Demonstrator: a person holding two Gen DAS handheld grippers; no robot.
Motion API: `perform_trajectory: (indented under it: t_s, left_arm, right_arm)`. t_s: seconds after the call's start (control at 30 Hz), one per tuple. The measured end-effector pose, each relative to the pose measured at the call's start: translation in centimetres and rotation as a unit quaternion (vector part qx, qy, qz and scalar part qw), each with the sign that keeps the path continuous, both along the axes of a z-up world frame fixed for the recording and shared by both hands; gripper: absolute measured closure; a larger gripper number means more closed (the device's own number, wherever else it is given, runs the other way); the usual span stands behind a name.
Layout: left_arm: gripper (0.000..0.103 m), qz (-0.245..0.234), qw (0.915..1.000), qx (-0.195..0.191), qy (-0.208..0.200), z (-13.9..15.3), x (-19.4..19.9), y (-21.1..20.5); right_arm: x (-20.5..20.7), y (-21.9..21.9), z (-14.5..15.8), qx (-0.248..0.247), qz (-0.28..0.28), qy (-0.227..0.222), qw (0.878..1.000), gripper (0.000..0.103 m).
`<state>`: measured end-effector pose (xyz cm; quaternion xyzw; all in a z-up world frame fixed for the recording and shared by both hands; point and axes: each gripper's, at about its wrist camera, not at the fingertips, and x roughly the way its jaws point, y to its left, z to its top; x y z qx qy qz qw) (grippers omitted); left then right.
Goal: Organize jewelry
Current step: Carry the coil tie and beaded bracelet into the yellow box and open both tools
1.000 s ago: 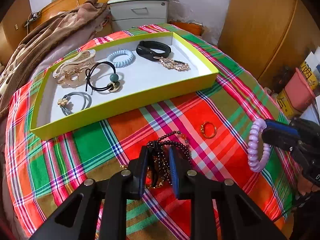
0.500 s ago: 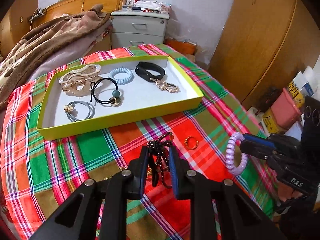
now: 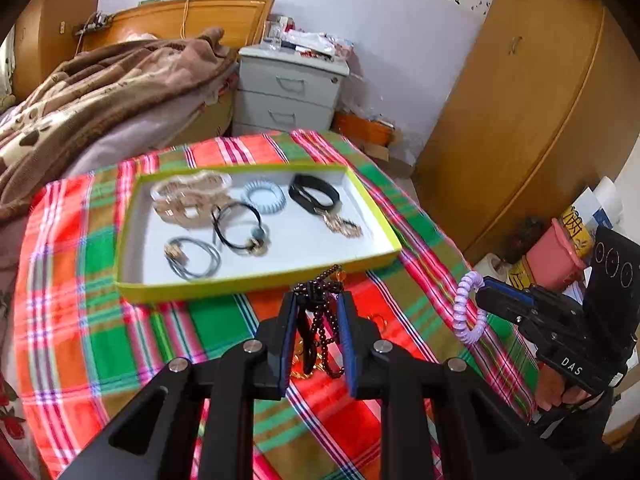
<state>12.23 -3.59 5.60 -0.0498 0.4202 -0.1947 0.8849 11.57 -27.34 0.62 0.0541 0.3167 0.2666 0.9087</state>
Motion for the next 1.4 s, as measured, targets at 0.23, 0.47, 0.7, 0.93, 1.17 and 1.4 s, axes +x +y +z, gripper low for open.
perform_trajectory:
  t_s: [0.23, 0.47, 0.7, 0.93, 1.17, 1.4]
  left_arm:
    - [0.082, 0.023, 0.9997, -0.002, -0.008, 1.5, 2.0, 2.3]
    - [0.082, 0.051, 0.9987, 0.004, -0.01, 1.6, 5.0, 4.4]
    - [0.082, 0.075, 0.9971, -0.007, 0.008, 0.0, 7.6, 6.6]
    - [0.082, 0.092, 0.9952, -0.005, 0.033, -2.4, 9.1, 7.7]
    - [0.082, 0.107, 0.9927, 0.019, 0.051, -4.8, 10.7, 8.2]
    - [0.082, 0.115, 0.9912, 0.032, 0.057, -5.8, 11.3, 8.3]
  right_arm:
    - [3.0, 1.3, 1.2, -0.022, -0.001, -0.006, 1.0, 0.093]
    - [7.2, 2.9, 0.9, -0.034, -0.011, 0.01, 0.999, 0.093]
    - [11.3, 4.9, -0.9, -0.033, -0.013, 0.042, 0.998, 0.093]
    - [13.8, 6.6, -2.9, -0.058, -0.008, 0.066, 0.996, 0.093]
    - [15.5, 7.6, -4.8, -0.091, -0.011, 0.087, 0.992, 0.093]
    - [16.3, 8.0, -5.5, -0.109, -0.013, 0.094, 0.989, 0.093]
